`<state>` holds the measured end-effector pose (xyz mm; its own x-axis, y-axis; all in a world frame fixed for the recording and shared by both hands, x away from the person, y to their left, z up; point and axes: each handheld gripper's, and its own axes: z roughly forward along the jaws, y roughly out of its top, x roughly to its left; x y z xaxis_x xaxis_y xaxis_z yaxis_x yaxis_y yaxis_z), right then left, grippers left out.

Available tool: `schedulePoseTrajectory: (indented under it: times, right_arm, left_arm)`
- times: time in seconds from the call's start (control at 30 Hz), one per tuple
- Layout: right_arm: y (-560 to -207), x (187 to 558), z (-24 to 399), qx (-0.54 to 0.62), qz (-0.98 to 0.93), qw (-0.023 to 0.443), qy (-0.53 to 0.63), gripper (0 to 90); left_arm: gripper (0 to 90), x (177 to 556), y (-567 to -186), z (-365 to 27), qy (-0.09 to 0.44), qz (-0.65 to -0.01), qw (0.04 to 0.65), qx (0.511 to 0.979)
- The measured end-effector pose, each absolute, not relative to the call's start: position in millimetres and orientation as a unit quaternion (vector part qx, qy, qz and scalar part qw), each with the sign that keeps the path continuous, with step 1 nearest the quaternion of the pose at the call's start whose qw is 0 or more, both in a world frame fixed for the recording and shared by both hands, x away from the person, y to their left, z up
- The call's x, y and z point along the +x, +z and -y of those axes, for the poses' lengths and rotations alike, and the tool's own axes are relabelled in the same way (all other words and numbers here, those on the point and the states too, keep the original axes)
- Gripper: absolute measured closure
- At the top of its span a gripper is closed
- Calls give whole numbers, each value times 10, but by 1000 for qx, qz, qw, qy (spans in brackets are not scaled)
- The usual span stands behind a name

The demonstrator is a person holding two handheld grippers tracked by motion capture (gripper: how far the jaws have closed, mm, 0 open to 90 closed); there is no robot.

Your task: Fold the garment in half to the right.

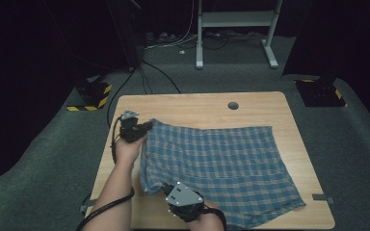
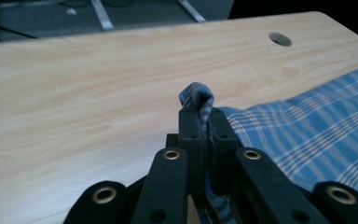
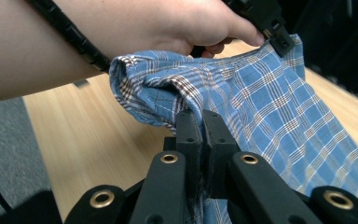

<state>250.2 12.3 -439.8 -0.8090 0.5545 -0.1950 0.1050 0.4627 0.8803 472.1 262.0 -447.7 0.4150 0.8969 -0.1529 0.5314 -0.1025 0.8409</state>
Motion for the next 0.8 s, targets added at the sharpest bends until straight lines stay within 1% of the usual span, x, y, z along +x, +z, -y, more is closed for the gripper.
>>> schedulePoseTrajectory:
  times: [0.17, 0.3, 0.57, 0.73, 0.77, 0.8]
  right_arm:
    - [-4238, 2442, -316, 173, -815, 238, 500, 859]
    - [-4090, 2444, -316, 166, -805, 253, 511, 859]
    - [-3891, 2522, 11, 182, -790, 284, 513, 859]
    - [-3877, 2533, 285, 200, -782, 299, 509, 858]
    - [-3887, 2530, 328, 204, -781, 301, 507, 858]
    - [-3909, 2530, 403, 208, -781, 306, 502, 859]
  left_arm:
    - [865, 4588, -4139, -2896, 227, -505, 454, 698]
    - [864, 4546, -3920, -2918, 236, -499, 474, 686]
    - [864, 4595, -3768, -2611, 223, -498, 505, 668]
    - [864, 4674, -3721, -2311, 230, -490, 523, 658]
    - [863, 4674, -3721, -2311, 230, -490, 523, 658]
    - [864, 4712, -3712, -2156, 231, -488, 531, 653]
